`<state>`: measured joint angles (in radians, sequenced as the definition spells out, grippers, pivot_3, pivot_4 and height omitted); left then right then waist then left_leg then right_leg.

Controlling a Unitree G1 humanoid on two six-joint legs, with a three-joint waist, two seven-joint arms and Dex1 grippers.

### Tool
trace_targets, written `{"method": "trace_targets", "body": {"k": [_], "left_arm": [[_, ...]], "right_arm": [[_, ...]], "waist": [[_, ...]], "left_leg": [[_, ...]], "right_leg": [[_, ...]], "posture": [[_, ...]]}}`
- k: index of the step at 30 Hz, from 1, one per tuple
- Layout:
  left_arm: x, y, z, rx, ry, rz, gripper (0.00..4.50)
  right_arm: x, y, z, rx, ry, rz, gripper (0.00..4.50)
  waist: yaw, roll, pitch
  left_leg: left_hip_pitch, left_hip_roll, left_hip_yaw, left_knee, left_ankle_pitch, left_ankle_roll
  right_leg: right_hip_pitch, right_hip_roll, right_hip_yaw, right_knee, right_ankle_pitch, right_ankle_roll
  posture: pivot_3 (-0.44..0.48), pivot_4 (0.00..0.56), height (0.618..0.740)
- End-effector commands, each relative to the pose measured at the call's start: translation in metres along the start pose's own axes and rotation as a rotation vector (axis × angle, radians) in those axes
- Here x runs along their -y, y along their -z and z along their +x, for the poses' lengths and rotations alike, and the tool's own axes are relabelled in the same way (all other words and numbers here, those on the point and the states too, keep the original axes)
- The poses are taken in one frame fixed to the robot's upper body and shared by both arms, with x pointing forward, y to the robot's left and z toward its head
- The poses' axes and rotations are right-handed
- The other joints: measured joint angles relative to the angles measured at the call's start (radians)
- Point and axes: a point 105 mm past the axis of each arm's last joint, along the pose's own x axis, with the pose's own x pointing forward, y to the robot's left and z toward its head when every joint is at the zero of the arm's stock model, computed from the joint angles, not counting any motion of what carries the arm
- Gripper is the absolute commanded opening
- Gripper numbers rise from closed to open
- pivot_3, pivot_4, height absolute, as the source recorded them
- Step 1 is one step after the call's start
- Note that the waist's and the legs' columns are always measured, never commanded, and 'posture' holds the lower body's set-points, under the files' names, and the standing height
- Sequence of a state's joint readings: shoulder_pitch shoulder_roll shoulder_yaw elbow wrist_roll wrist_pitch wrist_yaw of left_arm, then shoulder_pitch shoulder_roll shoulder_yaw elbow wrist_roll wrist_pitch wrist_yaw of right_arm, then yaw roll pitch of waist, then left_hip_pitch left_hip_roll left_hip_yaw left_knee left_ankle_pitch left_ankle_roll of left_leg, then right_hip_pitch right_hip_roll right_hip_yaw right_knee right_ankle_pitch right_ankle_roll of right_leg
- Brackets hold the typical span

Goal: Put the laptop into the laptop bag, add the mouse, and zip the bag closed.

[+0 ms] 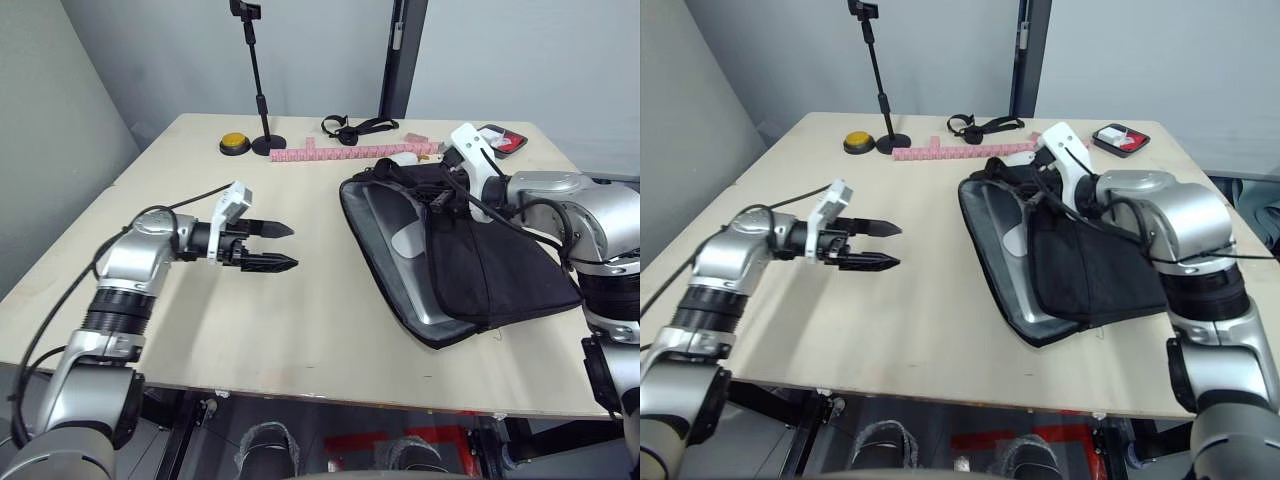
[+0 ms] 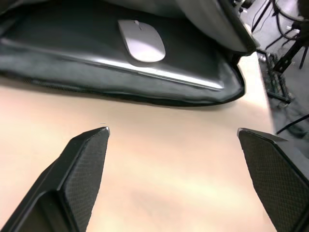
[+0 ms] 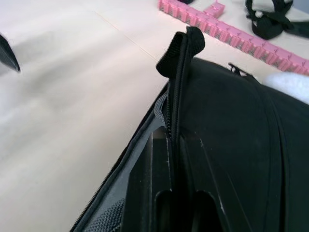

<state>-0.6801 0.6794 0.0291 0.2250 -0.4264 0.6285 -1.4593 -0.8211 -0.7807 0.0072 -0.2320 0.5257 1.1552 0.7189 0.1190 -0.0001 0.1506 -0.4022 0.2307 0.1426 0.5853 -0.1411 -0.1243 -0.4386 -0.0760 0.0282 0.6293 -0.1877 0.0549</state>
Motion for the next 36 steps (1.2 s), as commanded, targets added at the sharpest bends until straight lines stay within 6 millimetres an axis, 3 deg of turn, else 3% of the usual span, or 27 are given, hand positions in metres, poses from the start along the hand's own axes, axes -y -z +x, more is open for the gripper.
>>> {"method": "trace_targets", "body": {"k": [1,10,14,18,22,27,33,36], "left_arm": [[0.005,-0.024,-0.015,0.071,-0.016,0.02,4.45],[-0.002,-0.037,-0.034,0.075,-0.08,-0.015,4.45],[-0.009,-0.045,-0.042,0.143,-0.097,-0.07,4.45],[-0.018,-0.031,-0.038,0.104,-0.117,-0.11,4.5],[-0.029,-0.022,-0.034,0.068,-0.149,-0.15,4.5],[-0.041,-0.008,-0.031,0.015,-0.154,-0.246,4.5],[-0.039,-0.012,-0.059,-0.01,-0.151,-0.224,4.5],[-0.036,-0.014,-0.068,-0.024,-0.144,-0.194,4.5]], "right_arm": [[-0.013,-0.017,-0.017,0.08,-0.106,-0.1,0.0],[-0.05,0.009,-0.024,0.002,-0.35,-0.24,0.0],[-0.047,0.024,-0.027,-0.008,-0.372,-0.213,0.0],[-0.045,0.06,-0.027,-0.127,-0.388,-0.153,1.28],[-0.046,0.068,-0.036,-0.141,-0.412,-0.084,2.65],[-0.017,0.077,-0.08,-0.114,-0.271,0.074,4.38],[0.005,0.096,-0.143,-0.102,-0.064,0.185,4.45],[0.009,0.104,-0.164,-0.104,0.011,0.21,4.45]], "waist": [[-0.003,0.0,0.0],[-0.013,0.0,0.0],[-0.015,0.0,0.0],[-0.011,0.0,0.0],[-0.009,0.0,0.0],[0.007,-0.001,0.0],[0.014,-0.001,0.0],[0.015,-0.001,0.0]], "left_leg": [[0.0,0.0,0.0,0.0,0.0,0.0],[-0.001,0.001,0.0,-0.001,0.0,0.001],[-0.001,0.001,0.0,0.0,-0.003,0.005],[0.0,0.001,0.0,0.0,-0.003,0.006],[-0.001,0.0,0.0,0.002,-0.003,0.007],[-0.001,0.0,0.0,0.004,-0.003,0.008],[-0.002,0.001,-0.001,0.003,-0.003,0.009],[-0.002,0.001,0.0,0.003,-0.004,0.009]], "right_leg": [[0.0,0.0,0.0,0.0,0.0,0.0],[-0.001,0.001,-0.001,0.0,0.0,-0.001],[-0.001,0.001,0.0,0.0,-0.001,-0.001],[0.0,0.001,0.0,0.001,-0.001,-0.001],[0.0,0.0,0.0,0.001,-0.001,-0.001],[0.001,-0.001,0.0,0.001,0.0,-0.002],[0.0,0.0,0.0,0.0,0.0,-0.002],[0.0,-0.001,0.0,0.0,-0.001,-0.002]], "posture": [[0.0,0.15,0.739],[0.0,0.15,0.739],[0.0,0.15,0.739],[0.0,0.15,0.739],[0.0,0.15,0.739],[0.0,0.15,0.739],[0.0,0.15,0.739],[0.0,0.15,0.739]]}}
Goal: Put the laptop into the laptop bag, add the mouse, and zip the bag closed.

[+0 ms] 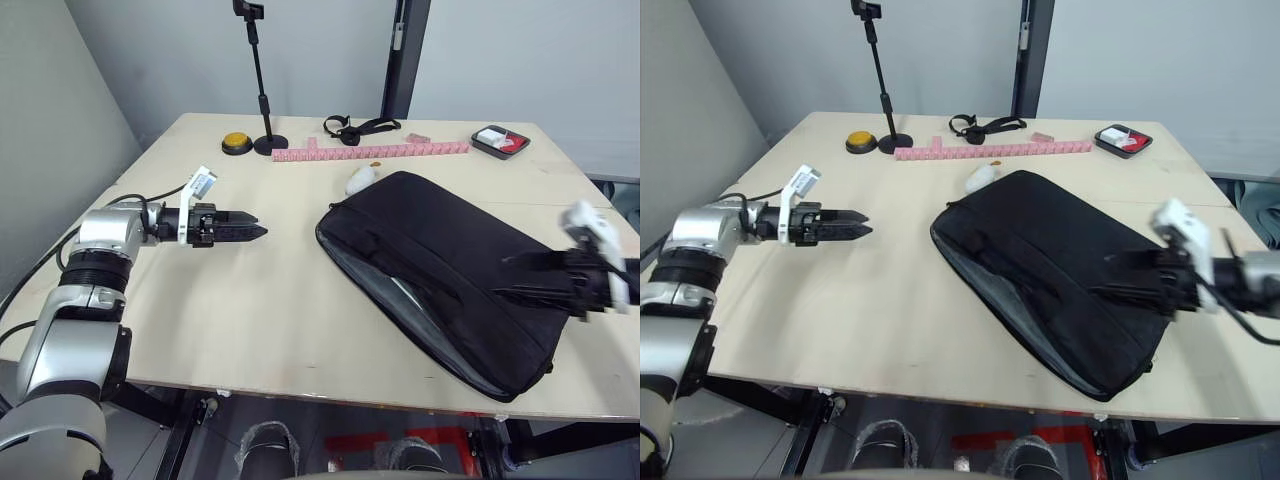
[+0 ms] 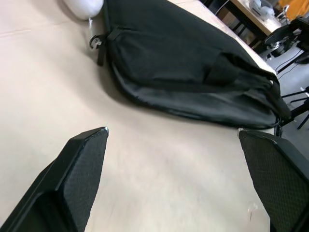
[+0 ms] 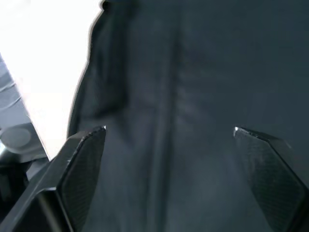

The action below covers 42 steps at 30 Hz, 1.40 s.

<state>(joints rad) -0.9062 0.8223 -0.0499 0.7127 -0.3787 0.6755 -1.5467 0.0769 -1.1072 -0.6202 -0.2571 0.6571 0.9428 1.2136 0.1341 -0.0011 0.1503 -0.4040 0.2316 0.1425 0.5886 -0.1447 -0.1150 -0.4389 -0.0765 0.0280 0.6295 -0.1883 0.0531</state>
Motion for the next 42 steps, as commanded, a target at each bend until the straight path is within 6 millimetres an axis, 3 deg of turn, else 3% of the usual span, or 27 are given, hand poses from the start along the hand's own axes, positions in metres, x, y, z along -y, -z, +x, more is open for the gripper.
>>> {"method": "trace_targets", "body": {"k": [1,6,12,15,23,27,32,38,42], "left_arm": [[0.007,-0.016,-0.019,0.014,0.012,0.093,4.5],[0.013,-0.034,-0.051,0.055,-0.045,0.159,4.5],[0.015,-0.039,-0.055,0.042,-0.05,0.201,4.5],[0.0,-0.035,-0.033,0.041,-0.057,0.126,4.5],[-0.027,-0.032,0.048,0.223,-0.067,-0.31,4.5],[-0.026,-0.031,0.094,0.255,-0.065,-0.413,4.5],[-0.023,-0.021,0.145,0.279,-0.096,-0.52,4.5],[-0.025,-0.005,0.174,0.278,-0.183,-0.576,4.5],[-0.013,0.001,0.189,0.236,-0.124,-0.578,4.5]], "right_arm": [[0.007,-0.005,-0.03,0.05,0.104,-0.025,4.45],[0.021,0.021,-0.069,0.046,0.29,0.018,4.45],[0.02,0.028,-0.082,0.052,0.346,0.03,4.45],[0.02,0.032,-0.08,0.052,0.356,0.052,4.45],[0.023,0.048,-0.058,0.06,0.33,0.112,4.45],[0.005,0.031,-0.051,0.106,0.266,0.06,4.45],[-0.002,0.031,-0.059,0.105,0.292,0.057,4.45],[-0.013,0.034,-0.065,0.096,0.312,0.067,4.45],[-0.021,0.043,-0.072,0.078,0.329,0.103,4.45]], "waist": [[0.002,0.0,0.0],[0.01,0.0,0.0],[0.013,0.001,0.0],[0.017,0.001,0.0],[0.017,0.0,-0.001],[0.015,0.0,-0.001],[0.019,-0.001,0.0],[0.017,-0.002,0.0],[0.016,-0.002,0.0]], "left_leg": [[0.0,0.0,0.0,0.0,0.0,0.0],[0.001,0.0,0.0,0.002,0.0,0.0],[0.005,-0.001,0.001,0.001,0.0,0.0],[0.005,-0.001,0.001,0.001,0.0,0.0],[0.001,-0.003,0.003,0.004,0.0,0.004],[0.0,-0.003,0.003,0.003,0.0,0.005],[0.0,-0.004,0.001,0.004,0.0,0.006],[-0.002,-0.007,0.001,0.004,0.0,0.008],[-0.002,-0.008,0.001,0.003,0.0,0.008]], "right_leg": [[0.0,0.0,0.0,0.0,0.0,0.0],[0.001,-0.003,0.0,0.0,0.0,0.0],[0.003,-0.006,0.001,0.001,-0.001,0.001],[0.004,-0.007,0.001,0.001,-0.001,0.001],[0.005,-0.009,-0.001,-0.001,-0.001,0.0],[0.004,-0.009,-0.002,-0.001,-0.001,0.001],[0.006,-0.009,-0.003,-0.002,-0.001,0.001],[0.006,-0.012,-0.004,-0.004,-0.001,0.001],[0.006,-0.013,-0.004,-0.004,-0.001,0.003]], "posture": [[0.0,0.15,0.739],[0.0,0.15,0.739],[0.0,0.15,0.739],[0.0,0.15,0.739],[0.0,0.15,0.739],[0.0,0.15,0.739],[0.0,0.15,0.739],[0.0,0.15,0.739],[0.0,0.15,0.739]]}}
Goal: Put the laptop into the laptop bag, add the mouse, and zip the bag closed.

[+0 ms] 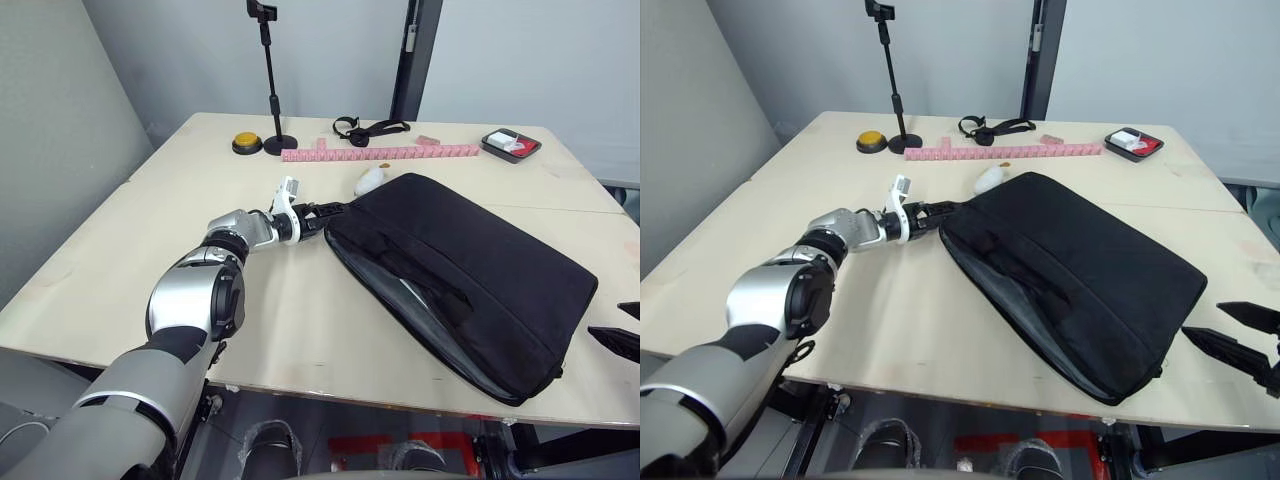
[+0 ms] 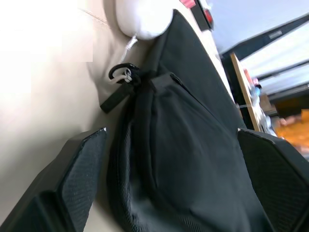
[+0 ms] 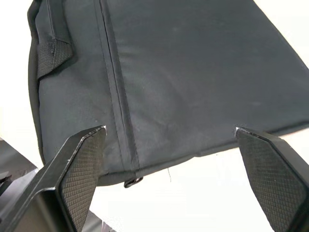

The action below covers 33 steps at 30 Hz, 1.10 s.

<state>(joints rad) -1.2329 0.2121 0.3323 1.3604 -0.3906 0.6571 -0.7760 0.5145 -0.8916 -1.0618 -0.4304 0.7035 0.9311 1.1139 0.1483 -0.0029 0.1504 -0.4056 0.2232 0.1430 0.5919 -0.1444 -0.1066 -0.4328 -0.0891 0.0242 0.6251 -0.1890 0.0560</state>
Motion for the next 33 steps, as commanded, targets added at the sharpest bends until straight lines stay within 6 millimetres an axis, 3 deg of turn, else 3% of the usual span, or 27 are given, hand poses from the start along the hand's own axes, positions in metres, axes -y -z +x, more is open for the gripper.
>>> {"method": "trace_targets", "body": {"k": [1,2,5,9,13,15,22,28,33], "left_arm": [[0.01,0.006,0.006,-0.037,0.049,0.019,4.5],[0.011,0.008,0.007,-0.047,0.058,0.019,4.5],[0.016,0.015,0.01,-0.097,0.084,0.048,3.67],[0.025,0.008,0.009,-0.075,0.138,0.023,2.19],[0.018,0.007,0.004,-0.084,0.107,0.055,0.77],[0.014,0.005,0.002,-0.069,0.088,0.052,0.07],[0.019,0.0,-0.004,-0.083,0.126,0.06,0.03],[0.023,-0.001,-0.006,-0.102,0.155,0.066,0.03],[0.02,0.003,-0.013,-0.143,0.166,0.084,0.0]], "right_arm": [[-0.005,-0.001,-0.013,0.006,0.03,-0.005,4.45],[-0.005,0.001,-0.015,0.002,0.033,0.001,4.45],[-0.009,0.01,-0.017,-0.026,0.014,0.042,4.5],[-0.013,0.03,-0.018,-0.076,-0.018,0.144,4.5],[-0.008,0.06,-0.012,-0.143,-0.034,0.285,4.5],[-0.002,0.064,-0.006,-0.128,-0.036,0.342,4.5],[0.013,0.08,0.022,-0.097,-0.052,0.475,4.5],[0.011,0.093,0.043,-0.129,-0.085,0.52,4.5],[0.014,0.089,0.054,-0.132,-0.091,0.485,2.94]], "waist": [[0.002,0.0,0.0],[0.002,0.0,0.0],[0.003,0.0,0.0],[0.008,0.0,0.0],[0.004,0.0,0.0],[0.002,0.0,0.0],[-0.004,0.0,0.0],[-0.006,0.0,0.0],[-0.018,-0.002,0.001]], "left_leg": [[0.0,0.0,0.0,0.0,0.0,0.0],[0.0,-0.001,0.0,-0.001,0.0,0.0],[0.0,-0.005,0.0,-0.002,0.0,0.002],[-0.001,-0.01,0.0,-0.003,0.0,0.007],[-0.001,-0.013,-0.001,-0.004,-0.001,0.009],[-0.001,-0.013,-0.001,-0.005,-0.001,0.009],[0.0,-0.012,-0.001,-0.007,0.0,0.009],[0.0,-0.012,-0.001,-0.008,0.0,0.009],[0.001,-0.012,-0.001,-0.007,0.0,0.009]], "right_leg": [[0.0,-0.001,0.0,0.0,0.0,0.001],[0.0,-0.001,0.0,-0.001,0.0,0.001],[0.001,-0.004,-0.001,-0.002,0.0,0.002],[0.003,-0.009,-0.001,-0.006,0.0,0.002],[0.005,-0.012,-0.002,-0.011,0.0,0.002],[0.005,-0.012,-0.003,-0.012,0.0,0.002],[0.006,-0.012,-0.003,-0.012,0.0,0.003],[0.006,-0.012,-0.004,-0.013,0.0,0.002],[0.008,-0.012,-0.004,-0.012,0.0,0.002]], "posture": [[0.0,0.15,0.739],[0.0,0.15,0.739],[0.0,0.15,0.739],[0.0,0.15,0.739],[0.0,0.15,0.739],[0.0,0.15,0.739],[0.0,0.15,0.739],[0.0,0.15,0.739],[0.0,0.15,0.739]]}}
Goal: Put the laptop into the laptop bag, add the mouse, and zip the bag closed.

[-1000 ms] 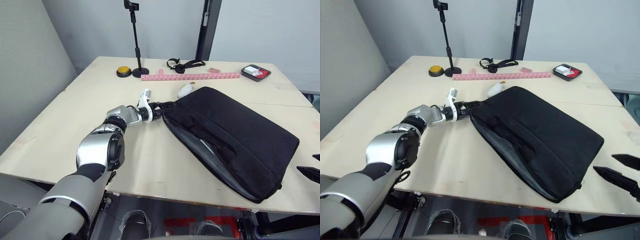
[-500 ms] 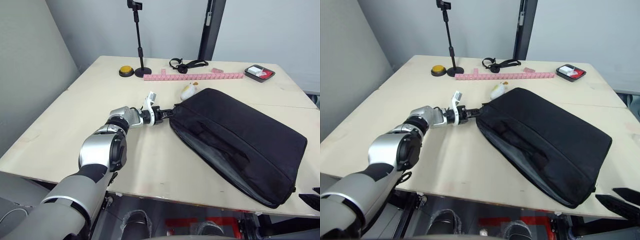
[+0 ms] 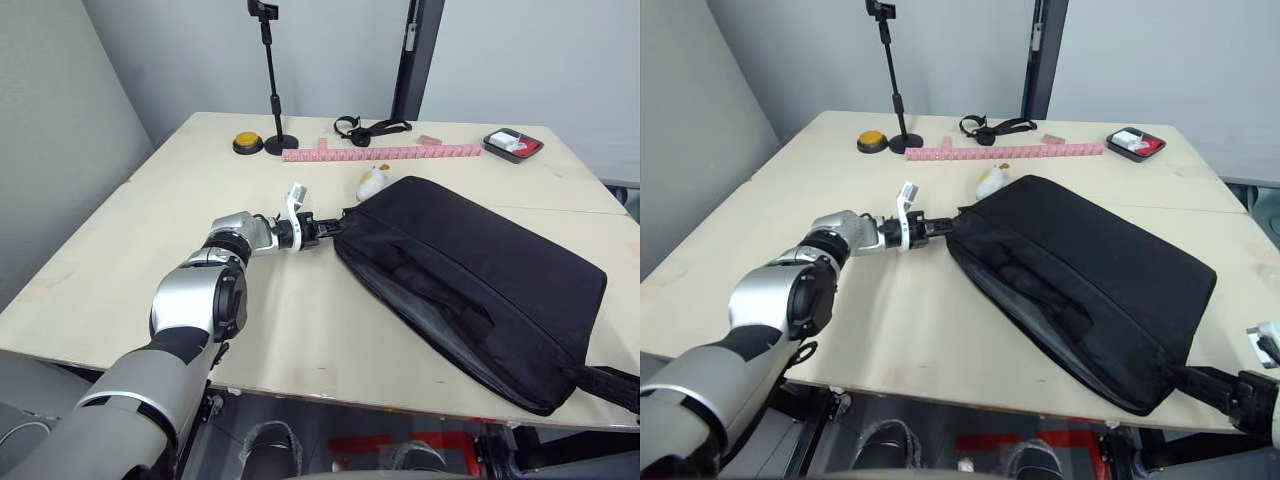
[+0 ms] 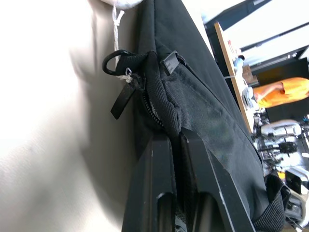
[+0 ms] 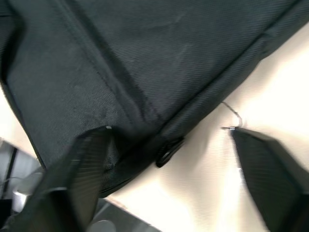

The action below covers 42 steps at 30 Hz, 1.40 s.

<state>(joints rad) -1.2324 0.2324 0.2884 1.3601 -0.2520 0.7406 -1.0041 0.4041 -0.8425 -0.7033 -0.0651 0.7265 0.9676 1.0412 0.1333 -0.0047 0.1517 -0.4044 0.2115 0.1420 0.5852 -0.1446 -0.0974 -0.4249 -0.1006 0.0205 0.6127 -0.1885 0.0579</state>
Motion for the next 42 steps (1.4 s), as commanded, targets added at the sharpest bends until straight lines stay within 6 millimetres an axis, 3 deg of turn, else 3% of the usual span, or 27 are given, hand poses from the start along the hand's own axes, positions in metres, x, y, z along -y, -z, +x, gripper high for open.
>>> {"method": "trace_targets", "body": {"k": [1,9,14,18,25,31,42], "left_arm": [[0.012,-0.013,-0.005,0.008,0.053,0.058,0.0],[0.007,-0.018,-0.035,-0.022,0.071,0.078,0.0],[0.011,-0.022,-0.062,-0.077,0.104,0.131,0.0],[0.01,-0.011,-0.08,-0.165,0.087,0.199,0.0],[0.007,0.039,-0.117,-0.307,-0.014,0.409,0.0],[0.016,0.056,-0.124,-0.266,-0.04,0.391,0.0],[0.02,0.069,-0.125,-0.296,-0.051,0.406,0.0]], "right_arm": [[-0.001,0.0,0.009,-0.022,-0.02,-0.003,2.6],[-0.026,-0.035,0.035,-0.03,-0.089,-0.211,0.03],[-0.055,-0.067,0.06,-0.001,-0.136,-0.373,0.03],[-0.055,-0.077,0.08,-0.036,-0.09,-0.446,0.03],[-0.076,-0.09,0.109,-0.1,-0.123,-0.573,0.03],[-0.095,-0.102,0.115,-0.1,-0.188,-0.641,0.03],[-0.096,-0.111,0.125,-0.115,-0.196,-0.704,0.03]], "waist": [[-0.004,0.0,0.0],[-0.029,0.0,0.0],[-0.039,0.001,0.001],[-0.035,0.001,0.001],[-0.038,0.002,0.001],[-0.036,0.002,0.0],[-0.039,0.002,0.0]], "left_leg": [[0.001,0.0,0.0,0.0,0.0,0.0],[0.001,0.001,0.0,0.0,0.0,0.0],[0.001,0.002,0.001,-0.001,0.001,-0.001],[0.0,0.002,0.002,-0.004,0.002,0.002],[0.0,0.003,0.002,-0.007,0.006,0.006],[0.002,0.003,0.004,-0.006,0.004,0.003],[0.002,0.003,0.005,-0.006,0.002,0.0]], "right_leg": [[0.001,0.0,0.0,0.0,0.0,0.0],[0.001,0.001,0.0,0.0,0.0,0.0],[-0.002,0.003,0.001,0.002,0.0,0.0],[-0.002,0.003,0.002,0.0,0.0,-0.001],[-0.004,0.004,0.0,0.0,-0.002,-0.005],[-0.004,0.005,0.003,0.002,-0.002,-0.005],[-0.004,0.005,0.004,0.003,-0.002,-0.005]], "posture": [[0.0,0.15,0.739],[0.0,0.15,0.739],[0.0,0.15,0.739],[0.0,0.15,0.739],[0.0,0.15,0.739],[0.0,0.15,0.739],[0.0,0.15,0.739]]}}
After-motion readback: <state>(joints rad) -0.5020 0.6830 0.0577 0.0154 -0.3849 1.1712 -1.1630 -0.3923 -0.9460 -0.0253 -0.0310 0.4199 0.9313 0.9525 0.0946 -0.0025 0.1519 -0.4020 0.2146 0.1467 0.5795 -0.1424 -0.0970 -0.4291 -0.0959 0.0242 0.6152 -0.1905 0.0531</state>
